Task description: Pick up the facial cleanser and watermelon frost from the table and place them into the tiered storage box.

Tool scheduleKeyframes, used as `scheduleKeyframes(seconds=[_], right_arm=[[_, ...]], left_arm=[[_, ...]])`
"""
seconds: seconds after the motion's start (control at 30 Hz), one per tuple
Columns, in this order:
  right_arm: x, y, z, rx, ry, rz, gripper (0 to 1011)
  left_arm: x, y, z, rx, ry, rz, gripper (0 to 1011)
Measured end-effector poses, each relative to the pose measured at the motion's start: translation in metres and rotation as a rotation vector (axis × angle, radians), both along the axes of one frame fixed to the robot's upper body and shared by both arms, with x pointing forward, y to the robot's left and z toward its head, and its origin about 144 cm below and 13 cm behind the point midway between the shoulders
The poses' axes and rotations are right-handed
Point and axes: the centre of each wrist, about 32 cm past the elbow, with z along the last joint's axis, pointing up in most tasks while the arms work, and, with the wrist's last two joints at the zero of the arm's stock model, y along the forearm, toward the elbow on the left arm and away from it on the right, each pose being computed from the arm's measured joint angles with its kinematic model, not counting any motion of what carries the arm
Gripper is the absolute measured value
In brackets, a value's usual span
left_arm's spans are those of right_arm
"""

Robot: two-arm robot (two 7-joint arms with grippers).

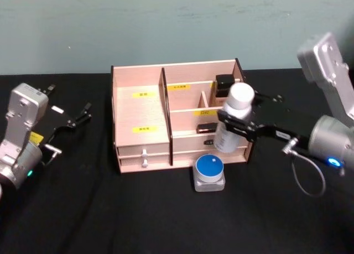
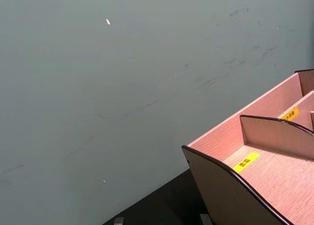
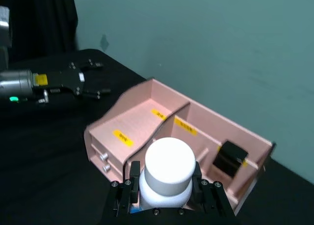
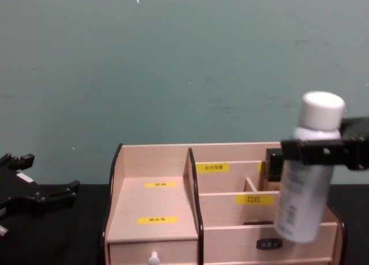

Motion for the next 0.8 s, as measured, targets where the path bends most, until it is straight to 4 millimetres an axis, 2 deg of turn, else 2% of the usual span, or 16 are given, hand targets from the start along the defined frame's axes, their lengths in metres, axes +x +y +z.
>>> scheduleKeyframes(seconds=[0.33, 0.8], right_arm=[[0.020, 0.025, 0.012, 0.000, -0.025, 0.019, 595], [0.058, 0.051, 0.012, 0.002, -0.038, -0.011, 595]], left_arm=[[0.000, 0.000, 0.000, 0.000, 0.000, 0.000, 1001], [0.000, 0.000, 0.000, 0.000, 0.000, 0.000, 1001]])
